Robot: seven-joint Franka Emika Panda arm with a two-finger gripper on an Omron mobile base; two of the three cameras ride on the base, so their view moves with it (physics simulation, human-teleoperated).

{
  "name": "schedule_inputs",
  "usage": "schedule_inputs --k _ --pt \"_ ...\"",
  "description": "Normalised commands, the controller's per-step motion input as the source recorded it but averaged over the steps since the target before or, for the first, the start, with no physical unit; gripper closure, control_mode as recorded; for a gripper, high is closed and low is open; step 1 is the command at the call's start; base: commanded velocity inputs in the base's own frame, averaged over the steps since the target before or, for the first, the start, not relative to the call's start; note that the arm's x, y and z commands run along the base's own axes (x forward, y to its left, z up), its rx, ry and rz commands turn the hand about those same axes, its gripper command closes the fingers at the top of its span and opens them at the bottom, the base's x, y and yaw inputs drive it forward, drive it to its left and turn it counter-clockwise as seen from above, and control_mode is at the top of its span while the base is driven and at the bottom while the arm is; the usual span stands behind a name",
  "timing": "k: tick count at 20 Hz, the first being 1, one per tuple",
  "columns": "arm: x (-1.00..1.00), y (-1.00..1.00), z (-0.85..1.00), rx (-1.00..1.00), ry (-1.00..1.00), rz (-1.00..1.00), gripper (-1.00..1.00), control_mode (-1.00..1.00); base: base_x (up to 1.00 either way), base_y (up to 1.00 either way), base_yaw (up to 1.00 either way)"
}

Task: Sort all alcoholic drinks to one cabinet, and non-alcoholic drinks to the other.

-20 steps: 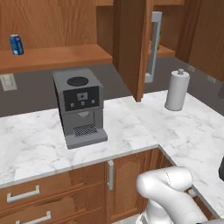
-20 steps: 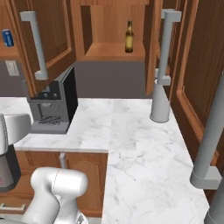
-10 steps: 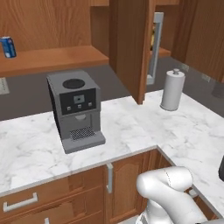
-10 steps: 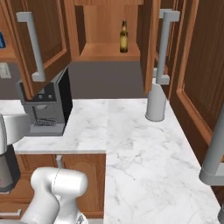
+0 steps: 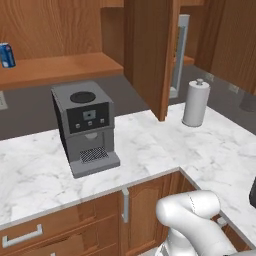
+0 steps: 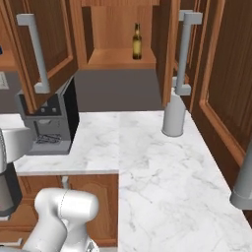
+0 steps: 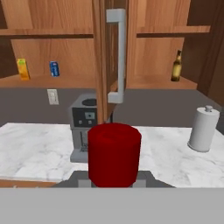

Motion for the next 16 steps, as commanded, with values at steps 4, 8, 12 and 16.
schedule_inputs --k 4,8,12,16 --pt "0.00 0.00 0.00 0.00 0.00 0.00 1.00 1.00 0.91 0.00 -0.10" --pt "0.00 0.00 0.00 0.00 0.00 0.00 1.00 1.00 0.95 0.00 -0.07" --pt "0.00 0.00 0.00 0.00 0.00 0.00 1.00 1.00 1.00 0.00 -0.09" --pt "0.00 0.00 0.00 0.00 0.00 0.00 1.00 1.00 0.84 -0.18 -0.05"
